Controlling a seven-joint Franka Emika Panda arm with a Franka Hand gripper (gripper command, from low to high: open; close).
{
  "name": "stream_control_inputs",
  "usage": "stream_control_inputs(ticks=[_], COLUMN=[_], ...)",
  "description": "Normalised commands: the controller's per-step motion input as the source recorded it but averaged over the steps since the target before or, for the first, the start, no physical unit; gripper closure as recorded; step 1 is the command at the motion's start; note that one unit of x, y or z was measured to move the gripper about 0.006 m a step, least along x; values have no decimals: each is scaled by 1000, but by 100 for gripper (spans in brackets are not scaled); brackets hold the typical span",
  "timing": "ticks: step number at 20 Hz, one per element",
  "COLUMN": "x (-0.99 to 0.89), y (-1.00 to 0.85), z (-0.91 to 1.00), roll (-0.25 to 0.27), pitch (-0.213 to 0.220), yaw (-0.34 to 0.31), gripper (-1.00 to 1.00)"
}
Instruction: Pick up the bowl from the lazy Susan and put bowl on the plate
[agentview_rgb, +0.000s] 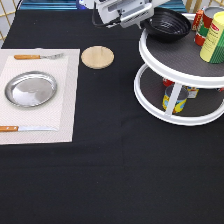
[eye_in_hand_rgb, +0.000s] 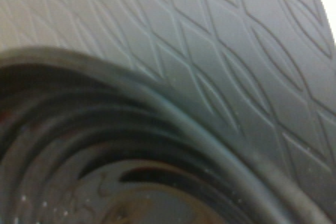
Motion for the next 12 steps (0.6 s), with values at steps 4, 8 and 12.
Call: stream_control_inputs(ticks=[4, 8, 12], x=[0, 4, 0], y=[-393, -803, -941], z=[656, 580, 449], roll=[-9, -7, 0], pitch=[-1, -2, -42], yaw=[-48, -65, -37], gripper=[100, 100, 100])
